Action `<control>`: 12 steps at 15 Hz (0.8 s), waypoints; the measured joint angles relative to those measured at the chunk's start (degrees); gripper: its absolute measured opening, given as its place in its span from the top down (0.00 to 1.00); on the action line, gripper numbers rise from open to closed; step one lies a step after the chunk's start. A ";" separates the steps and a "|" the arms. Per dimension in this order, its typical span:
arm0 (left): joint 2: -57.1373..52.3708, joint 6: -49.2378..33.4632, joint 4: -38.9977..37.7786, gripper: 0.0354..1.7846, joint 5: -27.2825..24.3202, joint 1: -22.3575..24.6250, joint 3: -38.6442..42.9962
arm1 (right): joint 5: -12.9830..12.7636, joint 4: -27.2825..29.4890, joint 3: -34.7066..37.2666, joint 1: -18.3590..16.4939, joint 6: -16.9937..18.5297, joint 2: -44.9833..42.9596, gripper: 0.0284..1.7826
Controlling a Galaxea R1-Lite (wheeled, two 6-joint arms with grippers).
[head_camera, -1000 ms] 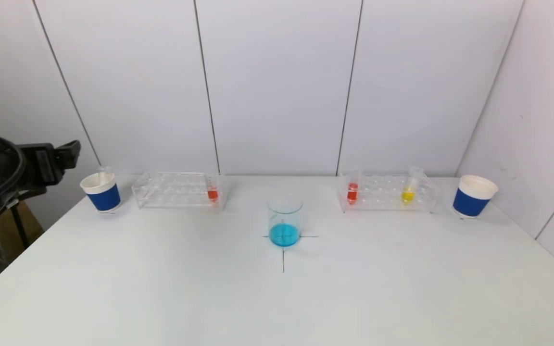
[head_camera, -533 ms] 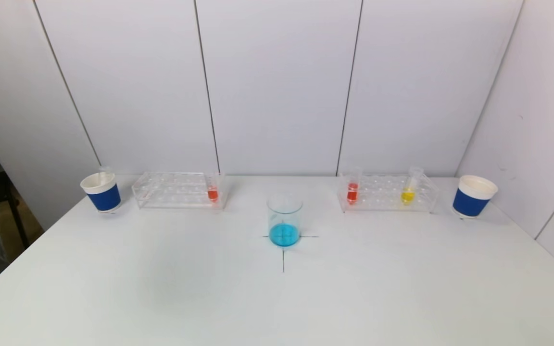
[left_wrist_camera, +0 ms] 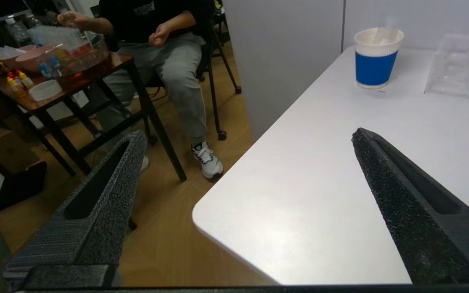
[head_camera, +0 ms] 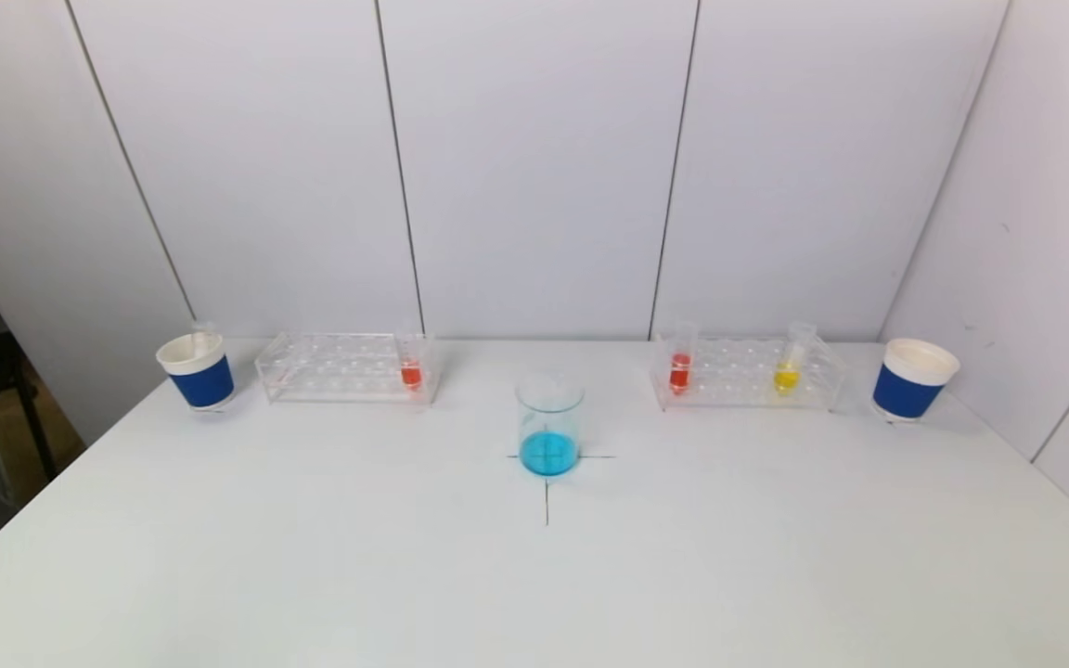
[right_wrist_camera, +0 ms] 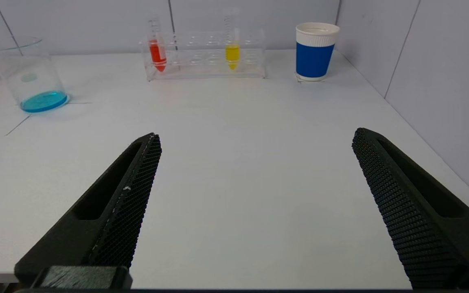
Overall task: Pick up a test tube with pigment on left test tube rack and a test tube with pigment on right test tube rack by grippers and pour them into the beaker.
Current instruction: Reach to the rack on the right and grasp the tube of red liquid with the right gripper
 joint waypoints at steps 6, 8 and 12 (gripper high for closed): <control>-11.93 3.52 4.72 0.01 -8.27 5.28 3.89 | 0.00 0.00 0.00 -0.02 -0.02 0.00 0.04; -16.37 3.44 5.13 0.01 -14.88 5.33 6.62 | 0.00 -0.02 0.00 -0.02 0.00 0.00 0.04; -20.92 -1.77 5.35 0.01 -30.23 5.14 11.36 | 0.01 0.00 0.00 -0.02 -0.02 0.00 0.04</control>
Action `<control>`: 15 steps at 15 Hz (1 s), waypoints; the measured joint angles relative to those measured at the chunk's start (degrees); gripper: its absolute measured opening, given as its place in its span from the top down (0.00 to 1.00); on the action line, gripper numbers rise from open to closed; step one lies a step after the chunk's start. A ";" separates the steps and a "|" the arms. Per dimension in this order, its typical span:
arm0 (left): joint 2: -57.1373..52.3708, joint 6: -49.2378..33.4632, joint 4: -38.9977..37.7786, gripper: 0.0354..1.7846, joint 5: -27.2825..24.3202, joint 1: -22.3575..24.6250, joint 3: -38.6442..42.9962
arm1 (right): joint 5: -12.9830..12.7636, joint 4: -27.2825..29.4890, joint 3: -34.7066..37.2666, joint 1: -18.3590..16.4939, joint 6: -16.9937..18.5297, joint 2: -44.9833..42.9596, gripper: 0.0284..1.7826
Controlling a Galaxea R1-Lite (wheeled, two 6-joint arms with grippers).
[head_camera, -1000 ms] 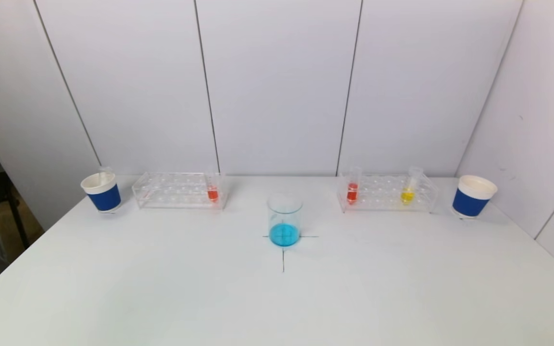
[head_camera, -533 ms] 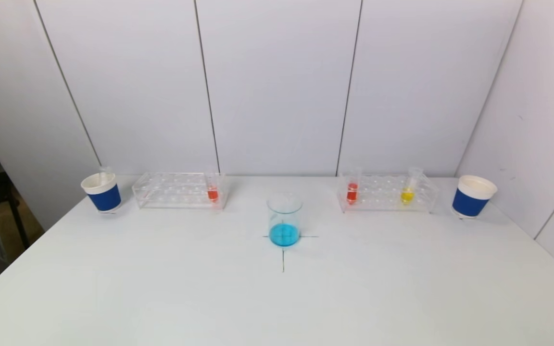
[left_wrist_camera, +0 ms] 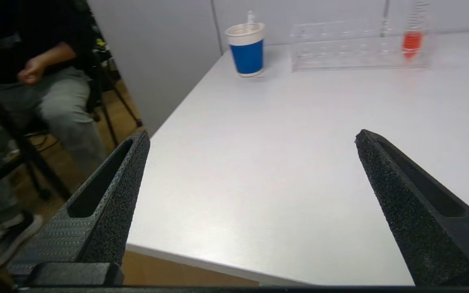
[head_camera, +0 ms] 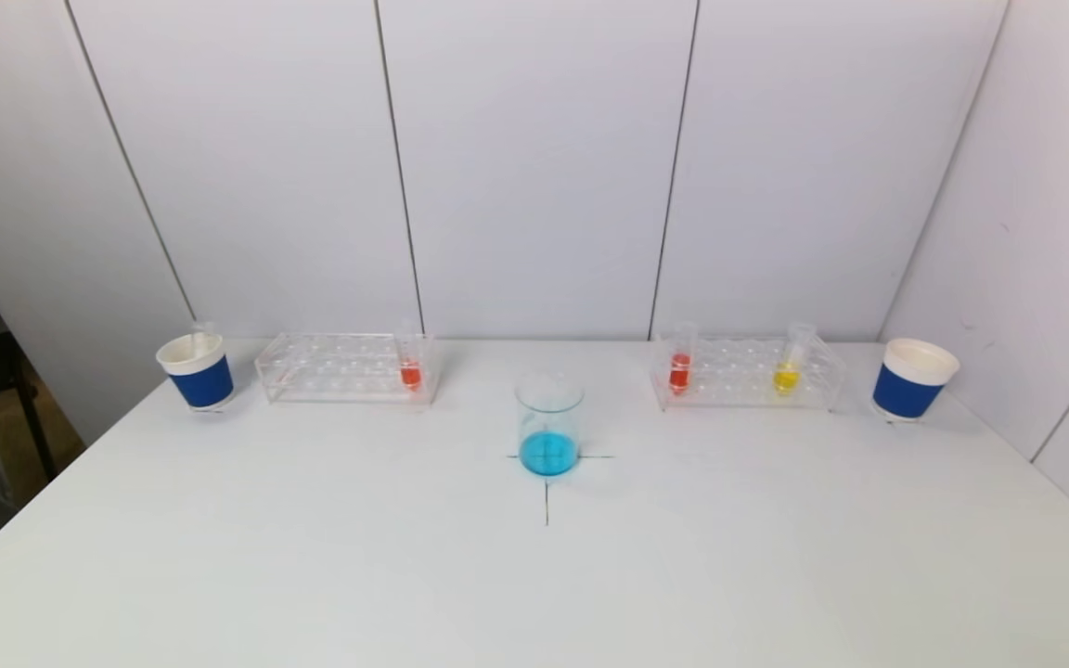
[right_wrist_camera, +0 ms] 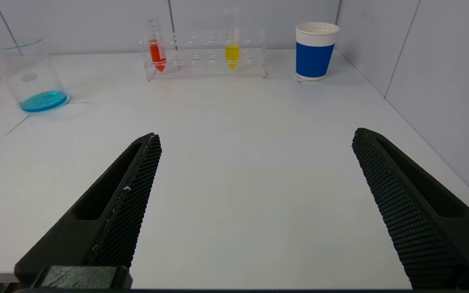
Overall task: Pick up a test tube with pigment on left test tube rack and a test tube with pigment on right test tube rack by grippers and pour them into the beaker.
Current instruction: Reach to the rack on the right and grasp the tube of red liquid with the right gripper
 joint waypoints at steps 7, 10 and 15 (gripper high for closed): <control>-0.93 -3.69 0.33 0.01 -15.07 0.00 3.12 | 0.02 -0.02 0.00 0.00 0.02 0.00 0.04; -0.93 -4.02 0.28 0.01 -14.96 0.02 3.30 | -0.01 0.00 0.00 0.00 0.02 0.00 0.04; -0.93 -4.06 0.28 0.01 -14.93 0.02 3.33 | -0.01 -0.02 0.00 0.00 0.00 0.00 0.04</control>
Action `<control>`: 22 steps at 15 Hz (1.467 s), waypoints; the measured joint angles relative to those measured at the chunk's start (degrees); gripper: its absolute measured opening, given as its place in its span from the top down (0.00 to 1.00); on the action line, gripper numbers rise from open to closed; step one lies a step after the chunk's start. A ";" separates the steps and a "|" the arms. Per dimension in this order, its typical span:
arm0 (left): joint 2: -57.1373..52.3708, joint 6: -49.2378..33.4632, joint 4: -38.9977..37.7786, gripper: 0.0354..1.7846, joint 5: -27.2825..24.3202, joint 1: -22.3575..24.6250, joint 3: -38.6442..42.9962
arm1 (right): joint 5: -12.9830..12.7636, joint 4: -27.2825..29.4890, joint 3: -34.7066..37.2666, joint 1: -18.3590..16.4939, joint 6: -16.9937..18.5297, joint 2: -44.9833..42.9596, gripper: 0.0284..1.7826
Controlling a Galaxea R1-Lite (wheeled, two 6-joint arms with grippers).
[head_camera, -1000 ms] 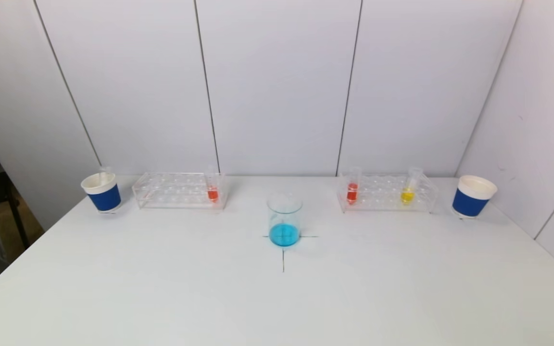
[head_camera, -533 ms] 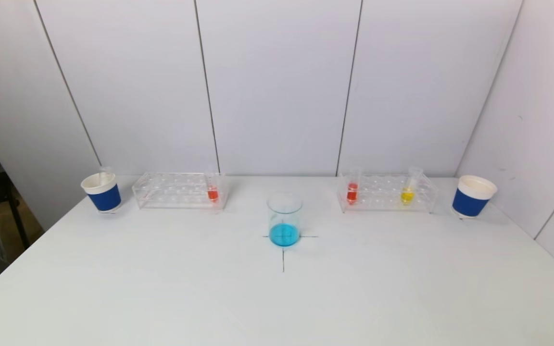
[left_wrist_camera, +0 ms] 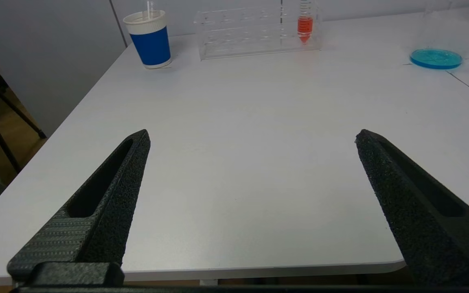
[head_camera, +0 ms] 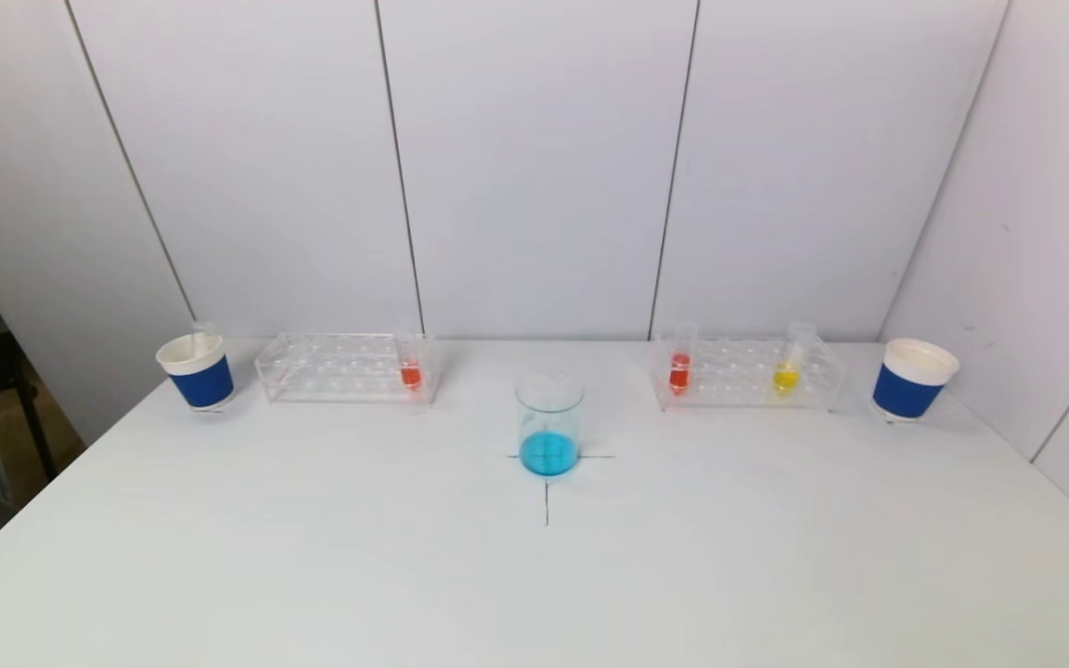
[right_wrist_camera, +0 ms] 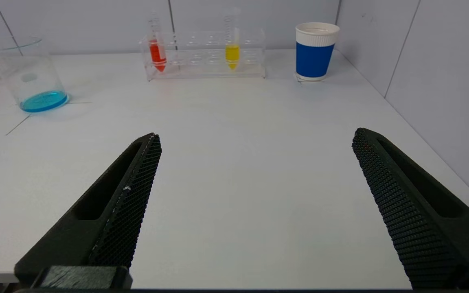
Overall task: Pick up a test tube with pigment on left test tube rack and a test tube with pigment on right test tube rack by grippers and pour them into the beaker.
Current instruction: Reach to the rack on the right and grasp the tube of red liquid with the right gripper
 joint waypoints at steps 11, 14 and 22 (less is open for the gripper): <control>0.00 0.01 0.00 0.01 0.01 0.00 0.00 | 0.01 0.05 0.00 0.00 0.07 0.02 0.04; 0.00 0.01 0.00 0.01 0.00 -0.02 0.00 | -0.16 -0.17 -0.16 0.00 0.18 0.02 0.04; 0.01 0.01 0.00 0.01 0.01 -0.02 0.00 | 2.91 6.13 -13.01 0.00 -1.63 3.35 0.04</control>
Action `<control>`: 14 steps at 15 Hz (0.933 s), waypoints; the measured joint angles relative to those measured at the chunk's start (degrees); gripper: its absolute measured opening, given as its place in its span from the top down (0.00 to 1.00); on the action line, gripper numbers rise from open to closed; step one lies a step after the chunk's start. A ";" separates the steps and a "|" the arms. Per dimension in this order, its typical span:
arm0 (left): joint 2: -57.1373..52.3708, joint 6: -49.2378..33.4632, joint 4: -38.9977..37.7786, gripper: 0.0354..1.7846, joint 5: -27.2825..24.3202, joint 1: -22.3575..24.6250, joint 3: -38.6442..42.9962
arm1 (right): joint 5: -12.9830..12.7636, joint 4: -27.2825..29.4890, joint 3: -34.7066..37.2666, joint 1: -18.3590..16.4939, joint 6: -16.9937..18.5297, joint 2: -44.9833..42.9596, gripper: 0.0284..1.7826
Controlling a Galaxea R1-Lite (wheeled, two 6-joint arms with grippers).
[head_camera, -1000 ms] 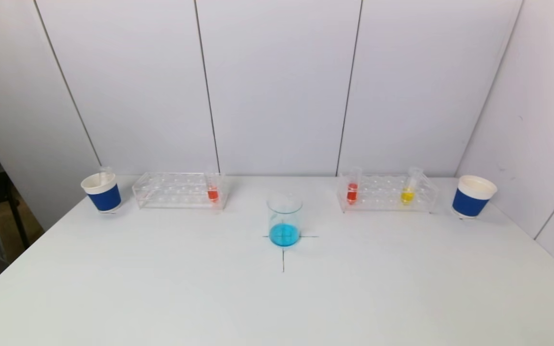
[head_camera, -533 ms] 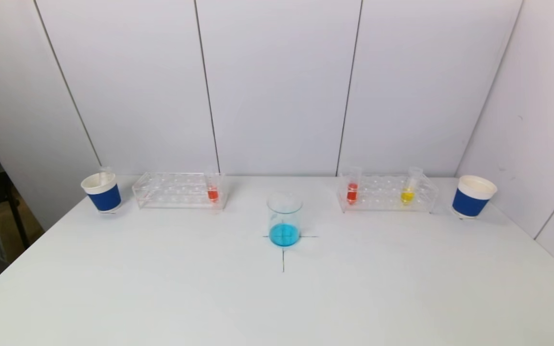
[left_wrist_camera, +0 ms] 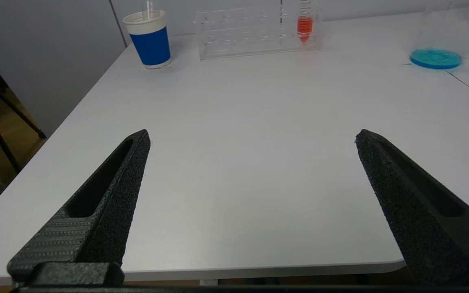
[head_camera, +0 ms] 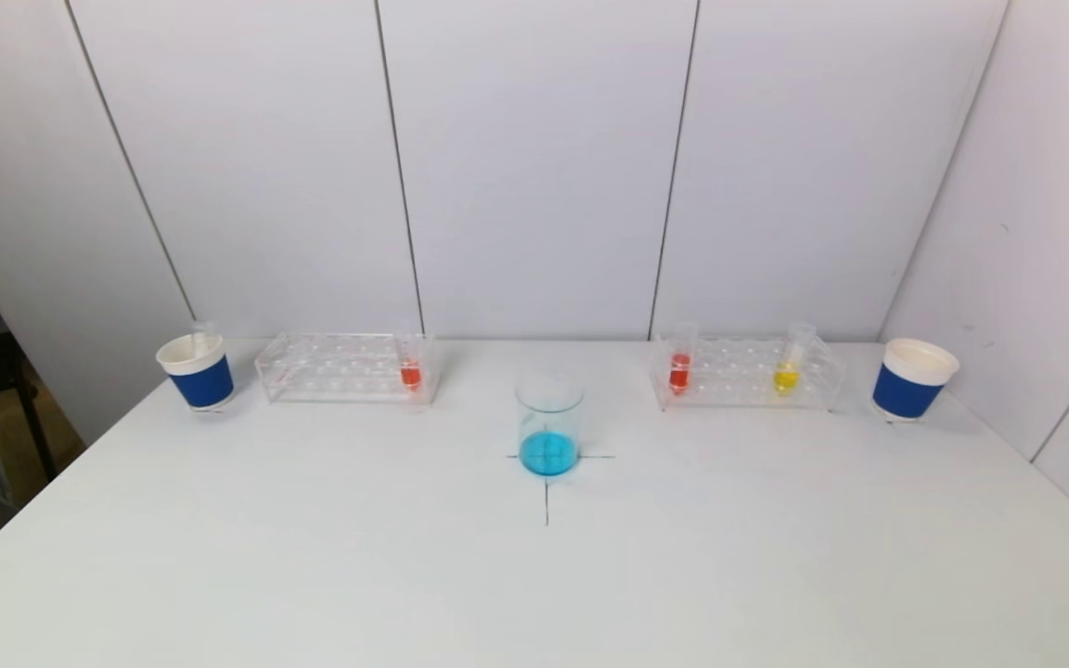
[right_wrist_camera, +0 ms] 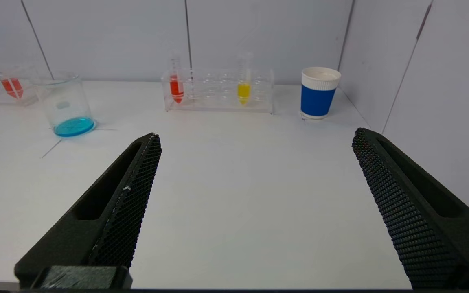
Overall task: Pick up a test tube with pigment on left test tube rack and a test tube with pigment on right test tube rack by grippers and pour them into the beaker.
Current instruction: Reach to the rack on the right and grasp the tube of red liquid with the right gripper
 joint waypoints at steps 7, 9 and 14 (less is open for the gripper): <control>0.00 0.02 0.00 0.01 0.00 0.00 0.00 | 6.73 -4.38 -9.07 -0.22 -0.02 16.46 0.04; 0.00 0.00 0.00 0.01 -0.01 0.02 0.00 | 7.33 -9.67 -9.97 -0.28 -0.20 23.56 0.04; 0.02 0.02 0.00 0.01 -0.01 0.02 0.00 | 5.66 -25.67 -13.40 0.22 -0.17 44.30 0.04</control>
